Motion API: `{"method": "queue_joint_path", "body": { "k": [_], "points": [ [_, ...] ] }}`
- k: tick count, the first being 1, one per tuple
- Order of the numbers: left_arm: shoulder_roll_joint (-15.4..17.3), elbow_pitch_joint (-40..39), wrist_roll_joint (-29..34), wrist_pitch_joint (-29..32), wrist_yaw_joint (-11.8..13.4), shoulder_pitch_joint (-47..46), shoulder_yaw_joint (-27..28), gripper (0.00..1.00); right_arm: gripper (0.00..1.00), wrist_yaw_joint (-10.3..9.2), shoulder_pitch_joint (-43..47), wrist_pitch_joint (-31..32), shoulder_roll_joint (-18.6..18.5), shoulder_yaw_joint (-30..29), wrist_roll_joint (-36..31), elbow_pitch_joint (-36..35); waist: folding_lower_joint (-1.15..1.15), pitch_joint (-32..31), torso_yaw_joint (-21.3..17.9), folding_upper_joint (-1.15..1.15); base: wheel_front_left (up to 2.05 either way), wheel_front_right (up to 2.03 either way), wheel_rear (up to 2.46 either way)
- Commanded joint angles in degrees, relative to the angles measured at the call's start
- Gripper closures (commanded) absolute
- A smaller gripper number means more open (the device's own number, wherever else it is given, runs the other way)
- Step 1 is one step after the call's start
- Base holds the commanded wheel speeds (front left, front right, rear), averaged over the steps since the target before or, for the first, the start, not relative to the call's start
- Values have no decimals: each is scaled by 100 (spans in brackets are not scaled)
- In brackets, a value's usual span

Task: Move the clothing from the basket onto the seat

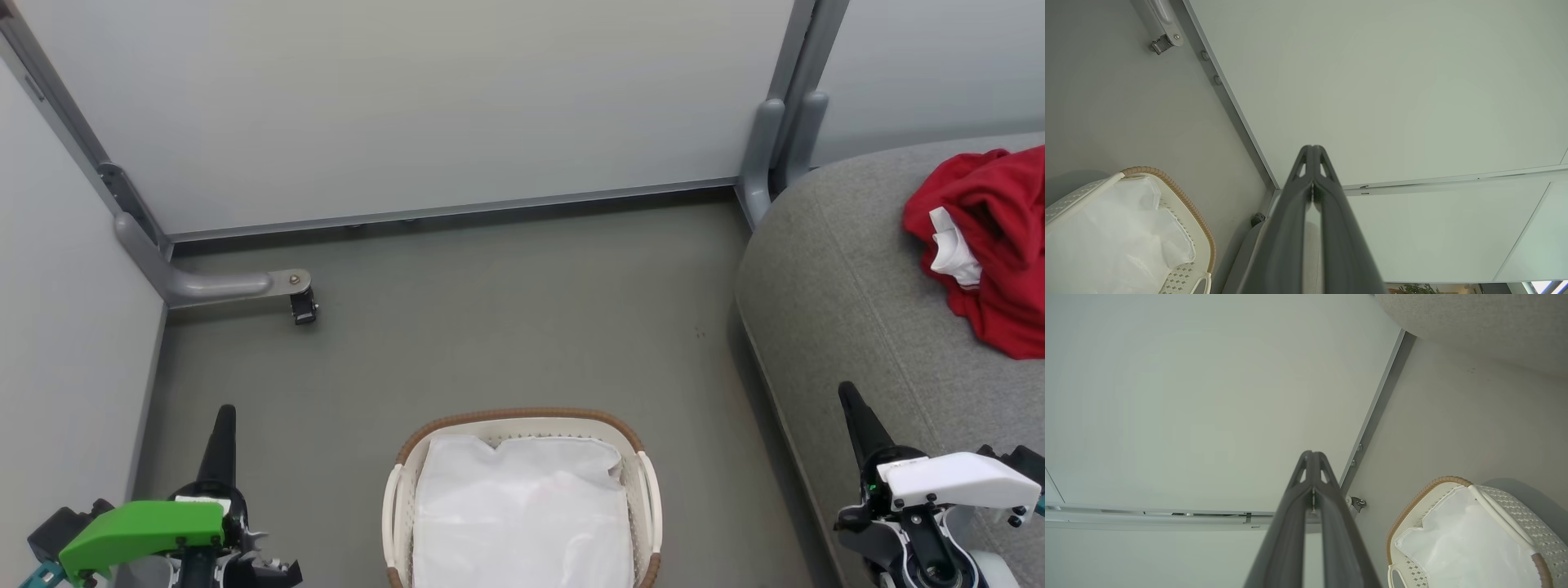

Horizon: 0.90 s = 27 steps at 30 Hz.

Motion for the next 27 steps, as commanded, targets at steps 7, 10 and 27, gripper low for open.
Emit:
{"method": "queue_joint_path", "body": {
  "k": [7,10,27],
  "points": [
    [31,-44,-366,103,-59,-182,55,100,100,-1,-101,112,-42,-76,374,-81,0,-1,-1,0,0,0,0],
    [32,-45,-464,132,-57,-203,70,100,100,-1,-104,146,-42,-98,492,-91,0,-2,-2,0,0,0,0],
    [35,-43,-1094,305,-101,-298,136,100,100,-2,-99,325,-41,-211,1130,-149,0,-4,-5,0,0,0,0]
  ]
}}
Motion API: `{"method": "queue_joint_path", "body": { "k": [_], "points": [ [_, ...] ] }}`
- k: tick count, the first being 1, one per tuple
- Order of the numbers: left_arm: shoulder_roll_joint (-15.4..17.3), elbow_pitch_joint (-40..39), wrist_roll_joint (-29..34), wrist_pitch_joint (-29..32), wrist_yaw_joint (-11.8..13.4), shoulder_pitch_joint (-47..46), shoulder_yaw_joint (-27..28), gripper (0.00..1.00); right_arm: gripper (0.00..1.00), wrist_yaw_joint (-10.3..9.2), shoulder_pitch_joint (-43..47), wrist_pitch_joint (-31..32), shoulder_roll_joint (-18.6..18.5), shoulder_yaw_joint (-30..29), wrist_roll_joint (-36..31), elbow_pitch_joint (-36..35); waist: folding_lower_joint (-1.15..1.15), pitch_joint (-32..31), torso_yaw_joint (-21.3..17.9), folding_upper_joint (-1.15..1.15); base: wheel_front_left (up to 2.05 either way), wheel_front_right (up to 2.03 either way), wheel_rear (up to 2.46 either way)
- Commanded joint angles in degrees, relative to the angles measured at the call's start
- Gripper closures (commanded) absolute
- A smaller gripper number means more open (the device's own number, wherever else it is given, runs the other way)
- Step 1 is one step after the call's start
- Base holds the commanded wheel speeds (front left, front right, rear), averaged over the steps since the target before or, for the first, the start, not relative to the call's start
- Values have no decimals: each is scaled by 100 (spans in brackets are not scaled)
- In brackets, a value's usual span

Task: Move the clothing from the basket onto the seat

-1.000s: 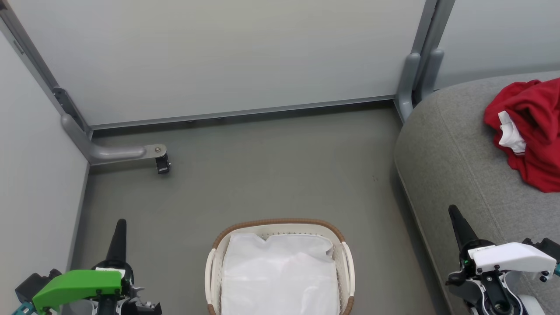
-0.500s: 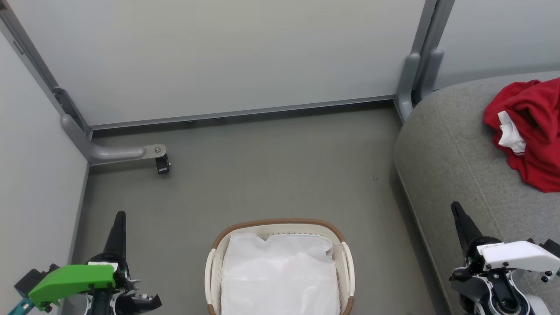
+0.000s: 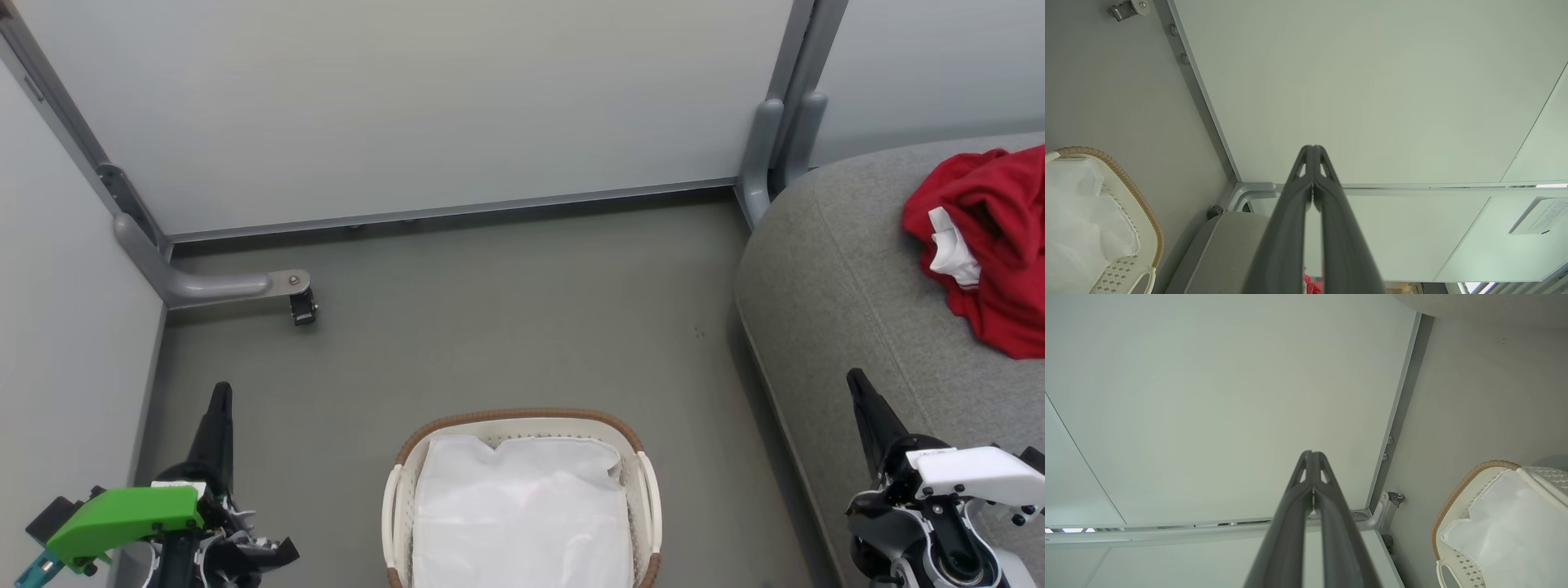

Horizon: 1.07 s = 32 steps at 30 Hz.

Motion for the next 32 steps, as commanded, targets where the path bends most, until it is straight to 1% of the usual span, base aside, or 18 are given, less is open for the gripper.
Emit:
{"method": "queue_joint_path", "body": {
  "k": [1,32],
  "points": [
    [33,-19,-130,21,-38,-108,28,100,100,-2,-48,48,-39,-30,108,-37,0,0,0,0,0,0,0],
    [33,-17,-133,32,-40,-94,24,100,100,-2,-48,50,-26,-45,105,-36,0,0,0,0,0,0,0]
  ]
}}
